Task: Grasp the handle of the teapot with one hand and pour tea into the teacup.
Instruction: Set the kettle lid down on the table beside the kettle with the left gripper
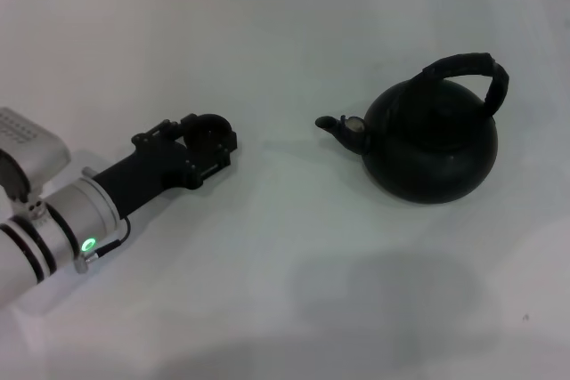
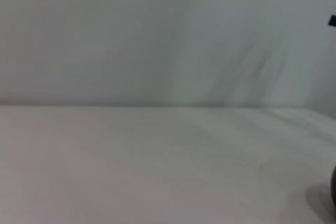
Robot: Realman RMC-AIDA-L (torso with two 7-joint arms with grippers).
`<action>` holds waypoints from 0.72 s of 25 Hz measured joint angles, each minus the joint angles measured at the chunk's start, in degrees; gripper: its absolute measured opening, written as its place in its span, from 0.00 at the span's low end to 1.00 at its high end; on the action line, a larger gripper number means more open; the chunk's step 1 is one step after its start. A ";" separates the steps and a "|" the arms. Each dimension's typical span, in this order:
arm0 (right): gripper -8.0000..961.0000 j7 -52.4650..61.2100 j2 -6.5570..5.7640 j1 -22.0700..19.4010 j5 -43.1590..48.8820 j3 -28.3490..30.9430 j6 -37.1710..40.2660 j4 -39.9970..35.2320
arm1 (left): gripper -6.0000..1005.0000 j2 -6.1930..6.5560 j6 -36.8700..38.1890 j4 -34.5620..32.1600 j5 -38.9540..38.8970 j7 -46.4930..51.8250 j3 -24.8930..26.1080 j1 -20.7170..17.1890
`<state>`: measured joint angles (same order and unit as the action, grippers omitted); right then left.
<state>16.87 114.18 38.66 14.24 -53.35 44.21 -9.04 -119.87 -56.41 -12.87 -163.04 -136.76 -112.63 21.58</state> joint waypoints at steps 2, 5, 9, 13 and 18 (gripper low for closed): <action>0.88 0.00 0.08 -0.16 0.00 0.00 0.00 -0.04 | 0.71 0.00 0.54 -0.19 -0.06 0.00 -0.75 0.14; 0.88 0.00 0.23 -0.22 0.00 0.00 0.00 -0.04 | 0.71 0.05 0.66 -0.28 -0.17 -0.05 -1.07 0.20; 0.88 0.00 0.25 -0.24 0.00 0.00 0.00 -0.04 | 0.71 0.10 0.73 -0.59 -0.39 -1.31 -1.07 0.15; 0.88 0.00 0.23 -0.25 0.00 0.00 0.00 -0.04 | 0.71 0.14 0.80 -0.85 -0.41 -3.02 -1.04 -0.09; 0.88 0.00 0.20 -0.25 0.00 0.00 0.00 -0.07 | 0.71 0.17 1.39 -0.88 -0.27 -3.16 -1.08 0.20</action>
<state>16.87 114.38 38.40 14.24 -53.35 44.21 -9.11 -119.70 -55.02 -13.75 -163.31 -139.92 -113.71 21.78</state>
